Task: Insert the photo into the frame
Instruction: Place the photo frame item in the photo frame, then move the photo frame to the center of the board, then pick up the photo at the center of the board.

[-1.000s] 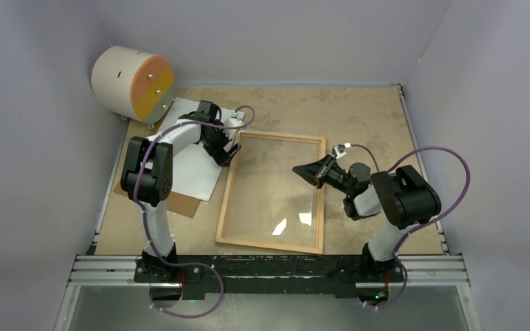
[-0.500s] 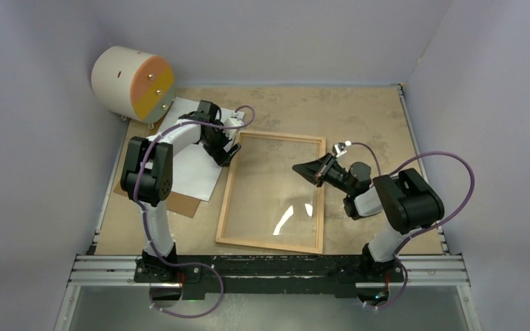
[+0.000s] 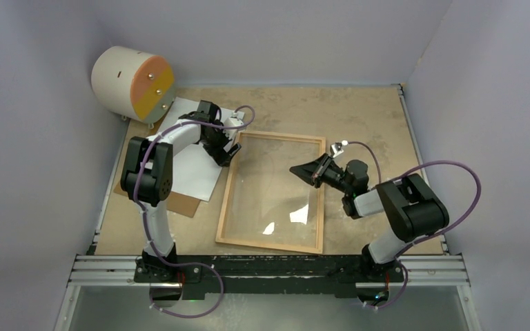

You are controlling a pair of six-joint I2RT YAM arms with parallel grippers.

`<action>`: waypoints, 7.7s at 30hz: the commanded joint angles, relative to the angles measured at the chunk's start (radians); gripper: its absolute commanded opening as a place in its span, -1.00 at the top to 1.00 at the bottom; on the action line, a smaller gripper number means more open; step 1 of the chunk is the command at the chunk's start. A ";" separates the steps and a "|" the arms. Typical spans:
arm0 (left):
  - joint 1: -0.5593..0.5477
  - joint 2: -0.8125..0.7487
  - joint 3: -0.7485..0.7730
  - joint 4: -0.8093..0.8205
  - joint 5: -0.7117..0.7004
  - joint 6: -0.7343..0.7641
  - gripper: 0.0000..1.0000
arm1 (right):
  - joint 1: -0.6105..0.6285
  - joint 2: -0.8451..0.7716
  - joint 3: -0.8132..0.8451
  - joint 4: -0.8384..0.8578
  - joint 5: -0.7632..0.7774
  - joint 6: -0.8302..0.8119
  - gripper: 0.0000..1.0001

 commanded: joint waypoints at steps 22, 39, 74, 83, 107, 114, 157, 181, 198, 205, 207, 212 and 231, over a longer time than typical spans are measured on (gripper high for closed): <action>-0.007 -0.036 -0.012 -0.066 0.035 0.024 -0.95 | -0.051 -0.169 0.147 -0.659 -0.015 -0.432 1.00; -0.007 -0.032 -0.014 -0.066 0.044 0.024 -0.95 | -0.055 -0.186 0.149 -0.754 0.046 -0.490 1.00; -0.007 -0.037 -0.025 -0.066 0.039 0.034 -0.94 | 0.054 -0.189 0.347 -1.205 0.353 -0.722 -0.89; -0.007 -0.033 -0.024 -0.067 0.038 0.035 -0.94 | 0.110 -0.200 0.423 -1.353 0.497 -0.786 -0.98; -0.007 -0.030 -0.018 -0.075 0.038 0.041 -0.94 | 0.122 -0.276 0.480 -1.520 0.665 -0.859 -0.93; -0.007 -0.033 -0.010 -0.078 0.035 0.034 -0.94 | 0.141 -0.270 0.427 -1.458 0.576 -0.829 -0.61; 0.372 -0.277 0.049 -0.139 -0.122 0.118 -0.94 | 0.487 0.248 1.118 -1.402 0.620 -0.770 -0.66; 0.516 -0.240 -0.352 0.492 -0.437 0.080 -0.77 | 0.575 0.606 1.389 -1.559 0.890 -0.689 -0.67; 0.503 -0.085 -0.337 0.257 -0.226 0.149 -0.79 | 0.527 0.592 1.258 -1.157 0.590 -0.380 -0.69; 0.477 -0.059 -0.355 0.206 -0.216 0.208 -0.79 | 0.490 0.544 1.057 -0.620 0.403 -0.135 -0.66; 0.477 -0.055 -0.359 0.196 -0.215 0.216 -0.79 | 0.487 0.570 1.061 -0.524 0.364 -0.091 -0.66; 0.478 -0.057 -0.367 0.187 -0.222 0.228 -0.79 | 0.488 0.615 1.077 -0.340 0.347 -0.007 -0.66; 0.489 -0.101 -0.324 0.113 -0.214 0.249 -0.82 | 0.462 0.550 1.056 -0.647 0.383 -0.218 0.32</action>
